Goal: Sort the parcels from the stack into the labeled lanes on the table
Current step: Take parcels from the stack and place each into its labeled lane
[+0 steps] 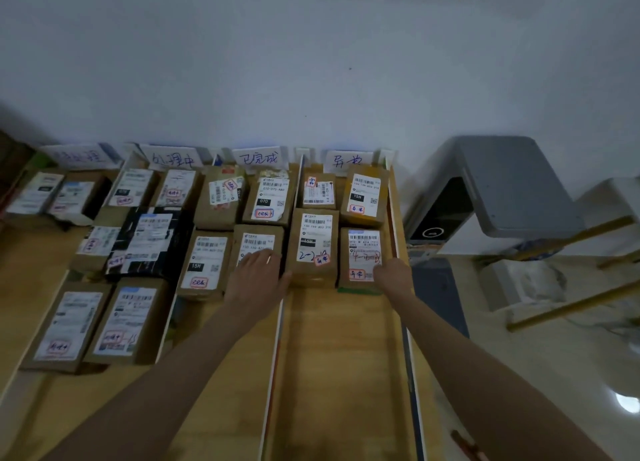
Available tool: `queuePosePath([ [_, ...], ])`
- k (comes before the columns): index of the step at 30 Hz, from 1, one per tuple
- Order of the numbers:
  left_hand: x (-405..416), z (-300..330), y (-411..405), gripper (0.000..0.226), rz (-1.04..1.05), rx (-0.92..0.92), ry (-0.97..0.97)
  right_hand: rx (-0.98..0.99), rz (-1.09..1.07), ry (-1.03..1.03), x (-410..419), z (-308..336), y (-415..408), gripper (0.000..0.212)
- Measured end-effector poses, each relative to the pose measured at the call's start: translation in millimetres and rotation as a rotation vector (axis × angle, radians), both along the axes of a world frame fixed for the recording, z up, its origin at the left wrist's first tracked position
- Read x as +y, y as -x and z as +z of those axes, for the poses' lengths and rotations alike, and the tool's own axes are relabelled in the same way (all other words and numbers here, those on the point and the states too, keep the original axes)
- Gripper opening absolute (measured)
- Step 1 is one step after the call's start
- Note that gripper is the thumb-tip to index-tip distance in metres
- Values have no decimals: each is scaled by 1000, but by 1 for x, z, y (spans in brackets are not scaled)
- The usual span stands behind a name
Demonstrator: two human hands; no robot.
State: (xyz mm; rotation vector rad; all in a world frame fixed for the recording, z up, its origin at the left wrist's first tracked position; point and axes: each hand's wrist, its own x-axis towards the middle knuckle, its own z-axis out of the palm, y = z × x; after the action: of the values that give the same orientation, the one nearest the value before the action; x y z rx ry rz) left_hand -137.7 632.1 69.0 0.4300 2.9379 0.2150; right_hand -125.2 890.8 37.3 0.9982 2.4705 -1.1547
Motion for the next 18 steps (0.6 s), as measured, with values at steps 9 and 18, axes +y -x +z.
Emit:
queuePosePath([
  [9,-88,63,-37,46,72,237,51,448,529,-533,-96,82,-24,36],
  [18,-256,103,-134,51,287,293,132,582,882,-655,-275,119,-82,50],
])
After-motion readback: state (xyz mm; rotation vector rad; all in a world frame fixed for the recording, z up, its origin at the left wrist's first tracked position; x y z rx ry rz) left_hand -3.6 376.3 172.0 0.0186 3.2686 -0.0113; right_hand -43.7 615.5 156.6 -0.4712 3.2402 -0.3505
